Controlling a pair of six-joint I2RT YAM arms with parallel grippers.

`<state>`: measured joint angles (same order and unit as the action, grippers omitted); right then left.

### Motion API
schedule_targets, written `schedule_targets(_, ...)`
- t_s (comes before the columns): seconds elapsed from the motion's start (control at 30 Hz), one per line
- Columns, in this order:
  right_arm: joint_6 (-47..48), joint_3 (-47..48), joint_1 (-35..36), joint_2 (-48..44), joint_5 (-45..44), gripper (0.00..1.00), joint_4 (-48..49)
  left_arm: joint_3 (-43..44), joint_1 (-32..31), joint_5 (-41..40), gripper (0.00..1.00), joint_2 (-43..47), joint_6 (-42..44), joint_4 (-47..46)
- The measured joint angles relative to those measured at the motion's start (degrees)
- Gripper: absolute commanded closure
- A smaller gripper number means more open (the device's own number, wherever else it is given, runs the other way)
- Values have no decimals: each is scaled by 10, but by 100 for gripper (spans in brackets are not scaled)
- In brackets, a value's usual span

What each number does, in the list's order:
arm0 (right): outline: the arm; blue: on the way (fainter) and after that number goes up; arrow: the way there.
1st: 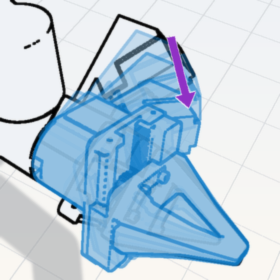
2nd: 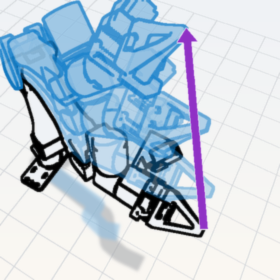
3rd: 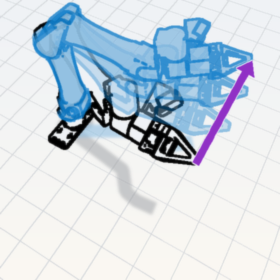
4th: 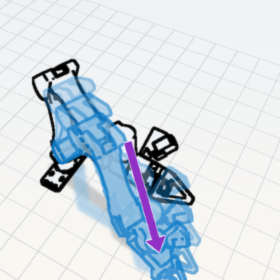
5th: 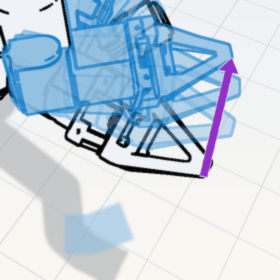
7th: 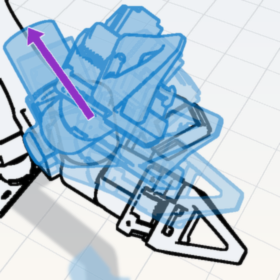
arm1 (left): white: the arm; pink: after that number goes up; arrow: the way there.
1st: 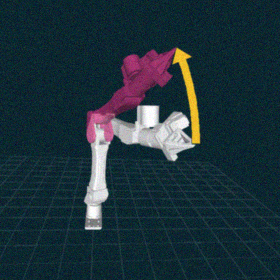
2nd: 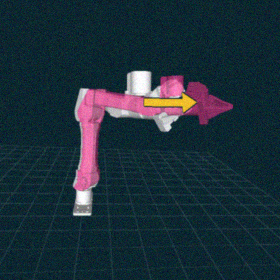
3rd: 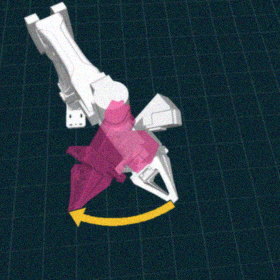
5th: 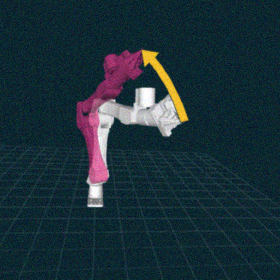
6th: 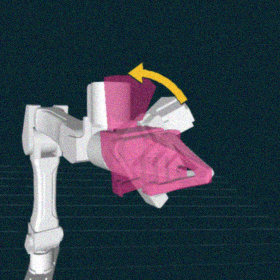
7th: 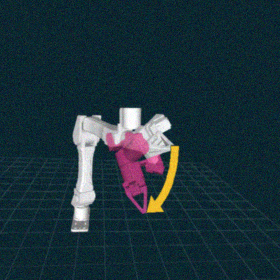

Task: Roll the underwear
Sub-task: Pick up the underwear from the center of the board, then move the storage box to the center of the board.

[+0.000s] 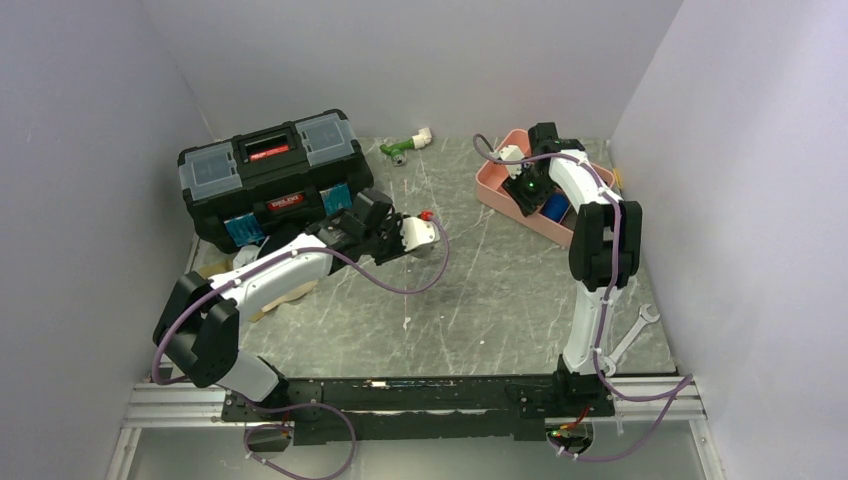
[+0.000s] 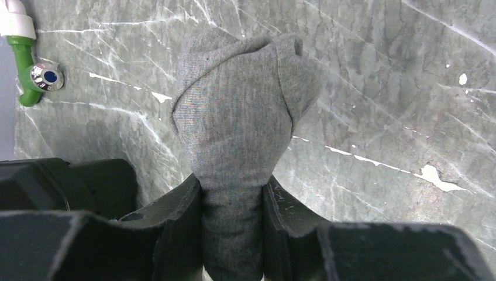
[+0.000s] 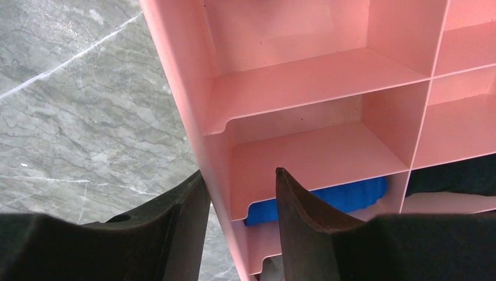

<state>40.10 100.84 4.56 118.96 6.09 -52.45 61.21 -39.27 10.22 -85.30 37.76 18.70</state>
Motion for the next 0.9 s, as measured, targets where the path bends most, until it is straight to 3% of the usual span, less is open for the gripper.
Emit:
schedule_targets(0.33, -5, -28, 0, 2, 20, 74, 7, 7, 21, 3, 100, 6, -16, 10)
schedule_targets(0.5, -9, -64, 0, -3, 33, 78, 27, 15, 43, 4, 100, 21, -26, 28)
schedule_targets(0.9, -36, -192, 36, -94, 49, 92, 72, 28, 79, 0, 100, 57, -45, 70)
